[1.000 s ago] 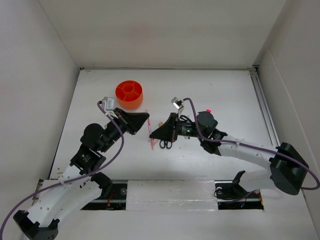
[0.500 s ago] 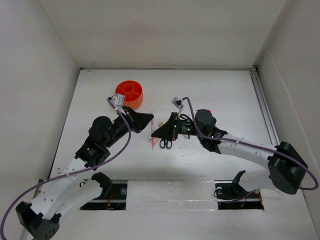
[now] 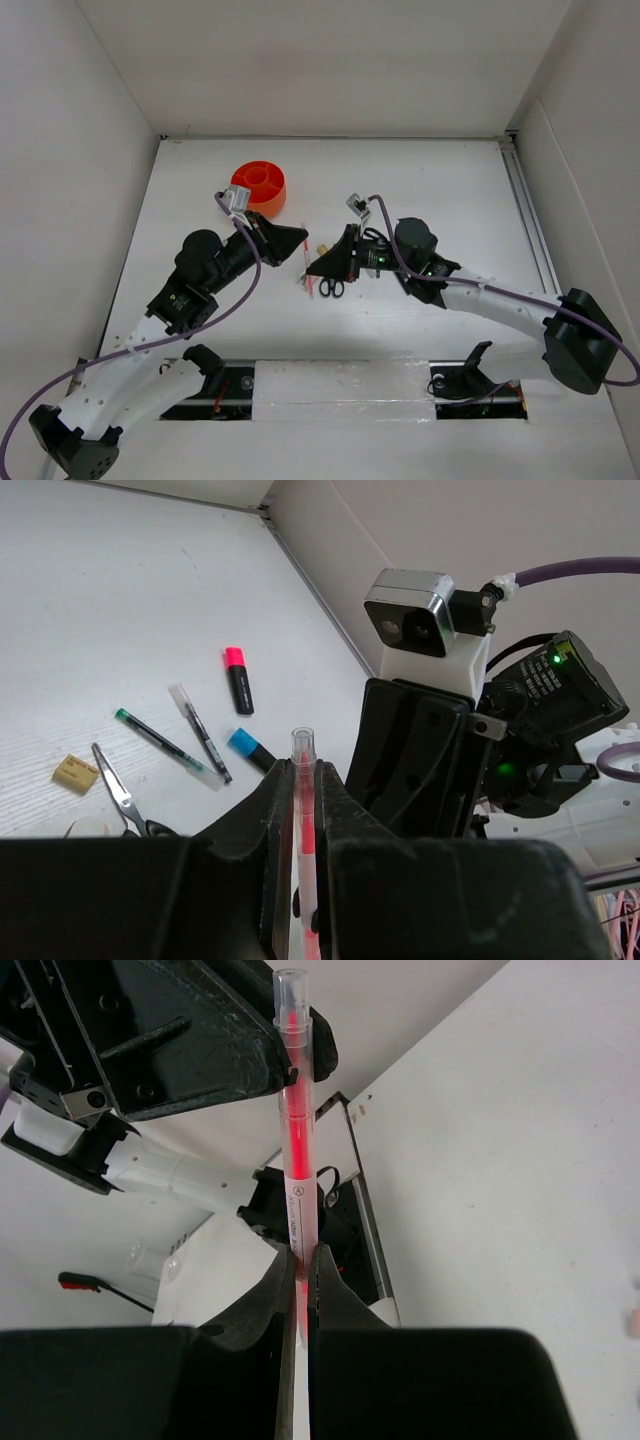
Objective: Sort the stationery into containers
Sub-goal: Close the pen cap on the pen.
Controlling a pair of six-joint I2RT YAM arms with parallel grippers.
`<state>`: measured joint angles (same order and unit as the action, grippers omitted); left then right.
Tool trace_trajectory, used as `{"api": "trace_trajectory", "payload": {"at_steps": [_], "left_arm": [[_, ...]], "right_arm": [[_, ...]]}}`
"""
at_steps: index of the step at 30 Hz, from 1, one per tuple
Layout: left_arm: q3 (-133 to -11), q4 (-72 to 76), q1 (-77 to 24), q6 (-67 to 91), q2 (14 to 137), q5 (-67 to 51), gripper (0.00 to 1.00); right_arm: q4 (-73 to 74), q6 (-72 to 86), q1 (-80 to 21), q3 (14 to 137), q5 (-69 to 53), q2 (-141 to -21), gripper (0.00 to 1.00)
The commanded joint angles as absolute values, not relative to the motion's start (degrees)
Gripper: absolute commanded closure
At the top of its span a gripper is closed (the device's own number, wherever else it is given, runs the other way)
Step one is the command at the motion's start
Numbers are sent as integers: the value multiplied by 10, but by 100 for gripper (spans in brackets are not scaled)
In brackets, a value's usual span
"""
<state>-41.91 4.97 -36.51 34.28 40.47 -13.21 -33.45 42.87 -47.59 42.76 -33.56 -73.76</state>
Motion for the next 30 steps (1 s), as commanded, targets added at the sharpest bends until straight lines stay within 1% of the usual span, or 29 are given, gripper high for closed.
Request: {"api": "trace_trajectory", "payload": {"at_steps": [1, 4, 8, 15, 21, 30], "left_arm": [[-424, 0, -370, 326, 406, -183, 100], [-424, 0, -370, 321, 406, -183, 100], [-418, 0, -395, 315, 406, -161, 100], [-413, 5, -395, 309, 401, -172, 100], [-396, 31, -395, 315, 406, -177, 100], [-396, 25, -395, 315, 406, -183, 100]], "right_arm": [[-396, 416, -454, 461, -311, -712, 100], [-396, 421, -449, 473, -326, -712, 100], [-379, 421, -435, 493, -340, -701, 100], [-374, 439, -418, 518, -366, -701, 100], [-374, 439, -413, 540, -354, -696, 100], [-390, 451, -408, 587, -366, -723, 100]]}}
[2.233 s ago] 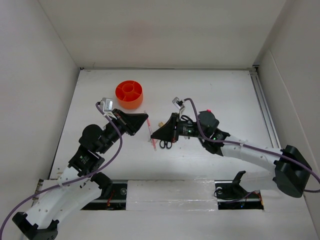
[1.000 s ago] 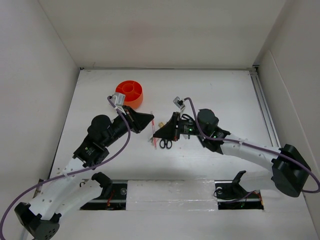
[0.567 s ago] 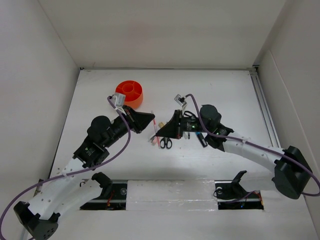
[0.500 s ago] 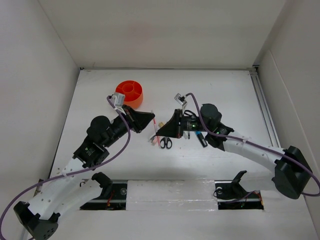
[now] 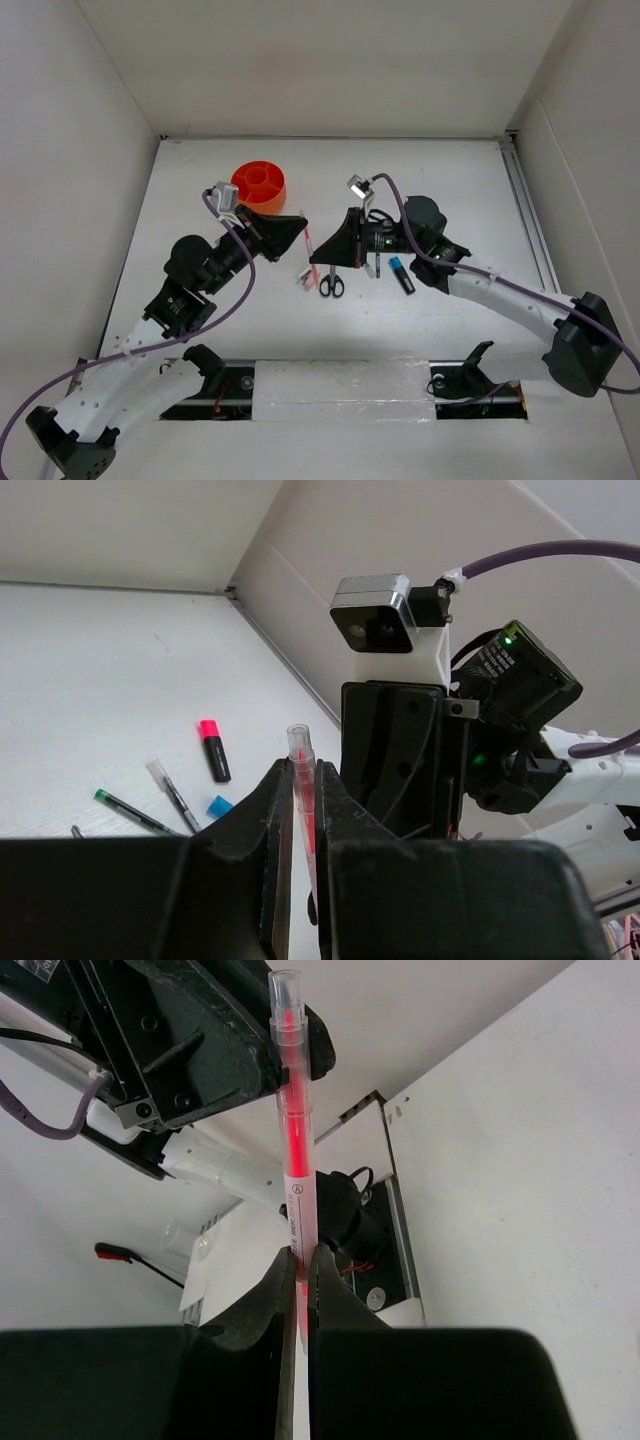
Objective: Sort the stationery into containers
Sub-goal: Close the pen cap on the pen.
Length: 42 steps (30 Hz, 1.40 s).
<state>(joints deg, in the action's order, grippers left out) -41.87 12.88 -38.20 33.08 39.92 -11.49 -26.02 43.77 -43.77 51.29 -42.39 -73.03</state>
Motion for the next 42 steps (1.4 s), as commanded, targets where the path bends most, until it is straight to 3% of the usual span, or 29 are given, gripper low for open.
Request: {"api": "trace_trajectory", "payload": {"at_steps": [1, 22, 34, 36, 39, 41, 42], "left_arm": [[-396, 25, -395, 315, 406, -183, 100], [-391, 31, -395, 315, 418, -183, 100], [-458, 5, -395, 371, 333, -25, 100], [-474, 5, -395, 376, 338, -6, 92], [-499, 11, -395, 370, 352, -1, 63], [-516, 26, -395, 364, 359, -1, 62], [-521, 33, -395, 364, 368, 6, 56]], "right_arm": [[-390, 451, -408, 587, -371, -723, 100], [-390, 461, -388, 677, -388, -770, 100], [-352, 409, -431, 583, -379, -748, 100], [-352, 409, -439, 577, -379, -753, 100], [-352, 409, -455, 572, -379, -758, 100], [-352, 409, -463, 572, -379, -769, 100], [-352, 409, -469, 572, -379, -769, 100]]}}
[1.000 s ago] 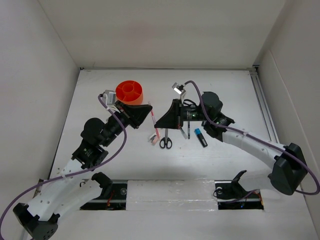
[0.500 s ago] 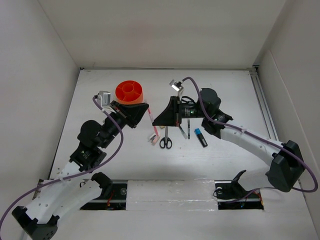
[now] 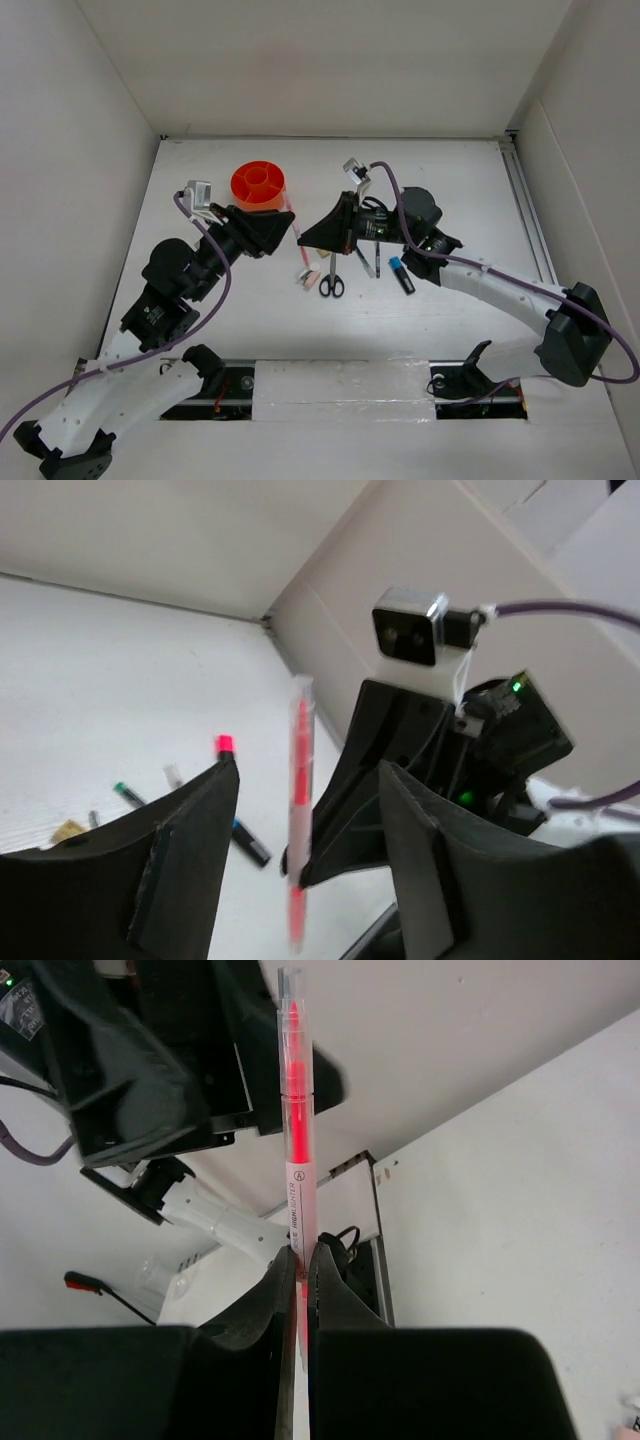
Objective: Sort the stationery into containers
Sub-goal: Close the pen cap on the pen.
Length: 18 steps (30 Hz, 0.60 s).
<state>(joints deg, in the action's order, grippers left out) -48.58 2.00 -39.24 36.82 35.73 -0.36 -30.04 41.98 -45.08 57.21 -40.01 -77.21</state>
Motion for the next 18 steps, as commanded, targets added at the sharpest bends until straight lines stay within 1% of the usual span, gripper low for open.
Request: {"api": "trace_trajectory", "payload": {"at_steps": [1, 2, 4, 5, 11, 16, 18], "left_arm": [[-529, 48, -395, 364, 374, 6, 44], [-529, 54, -395, 364, 374, 6, 29], [-534, 63, -395, 364, 380, 6, 12], [-542, 63, -395, 364, 385, 6, 8], [-524, 51, -395, 345, 374, -5, 6], [-438, 111, -395, 345, 329, -115, 6], [-423, 118, -395, 345, 316, -122, 6]], "right_arm": [[-352, 409, -469, 572, -374, -774, 100], [-352, 409, -475, 572, -374, -774, 100], [-352, 403, -475, 572, -367, -774, 100], [-352, 403, -475, 572, -367, -774, 100], [-352, 398, -463, 567, -365, -765, 100], [-352, 403, -451, 573, -370, -757, 100], [-352, 403, -446, 579, -378, -757, 100]]}}
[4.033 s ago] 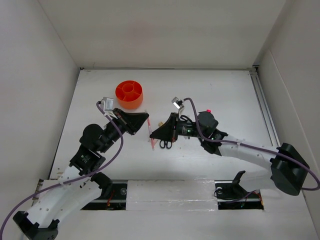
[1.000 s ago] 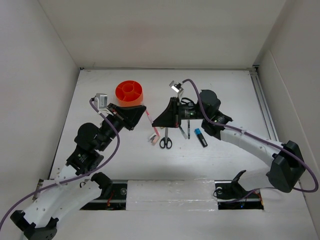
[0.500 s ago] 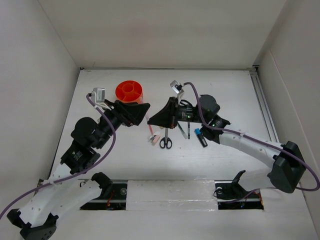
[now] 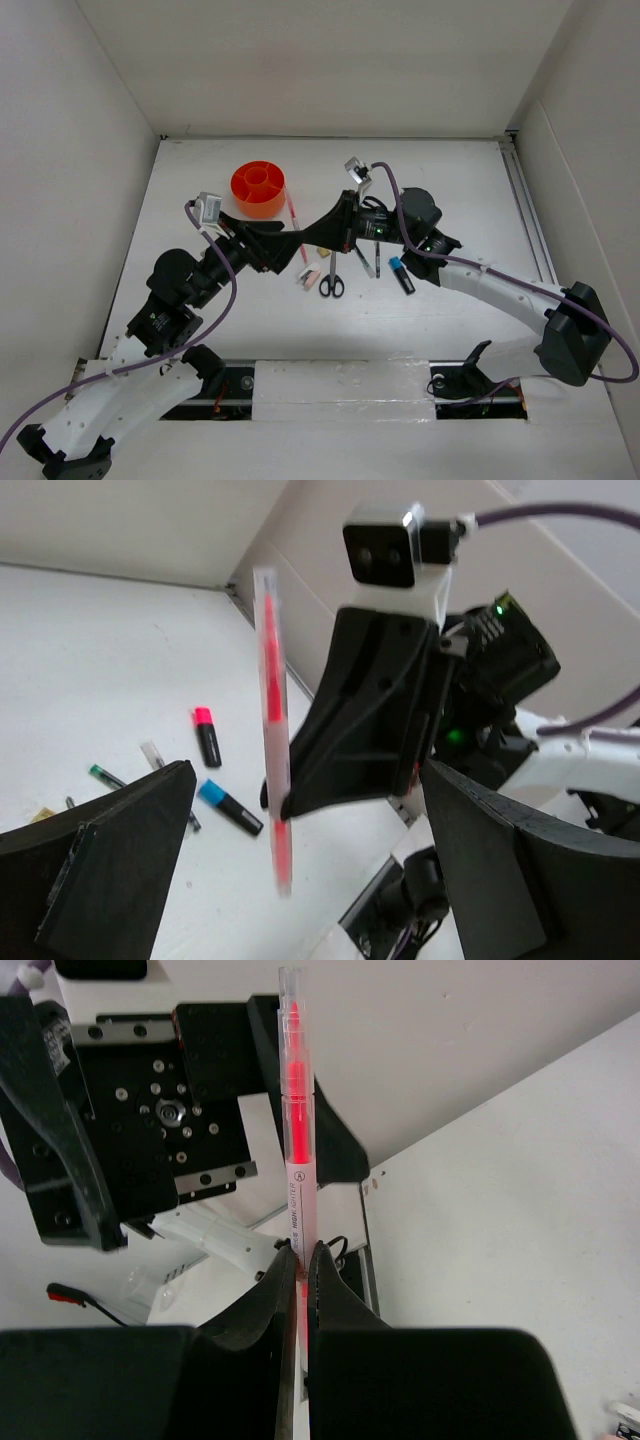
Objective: Sort the stationery into containers
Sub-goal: Close the pen cap on the pen, then place the pen in the storage box.
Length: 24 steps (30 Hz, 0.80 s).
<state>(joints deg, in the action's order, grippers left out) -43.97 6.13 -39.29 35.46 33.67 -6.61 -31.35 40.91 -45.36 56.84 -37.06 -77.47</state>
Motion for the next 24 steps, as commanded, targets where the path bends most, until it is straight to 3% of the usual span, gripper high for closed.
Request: {"api": "trace_trajectory", "payload": {"at_steps": [1, 17, 22, 24], "left_arm": [[-416, 118, -395, 339, 316, -127, 6], [-403, 132, -395, 333, 347, -97, 24], [-403, 143, -395, 338, 341, -83, 48], [-403, 137, -395, 338, 341, -78, 50]], "right_arm": [[-352, 409, -446, 579, -378, -757, 100], [-364, 403, -475, 579, -406, -751, 100], [-364, 403, -475, 574, -406, -751, 100], [-364, 403, -482, 574, -412, -751, 100]]}}
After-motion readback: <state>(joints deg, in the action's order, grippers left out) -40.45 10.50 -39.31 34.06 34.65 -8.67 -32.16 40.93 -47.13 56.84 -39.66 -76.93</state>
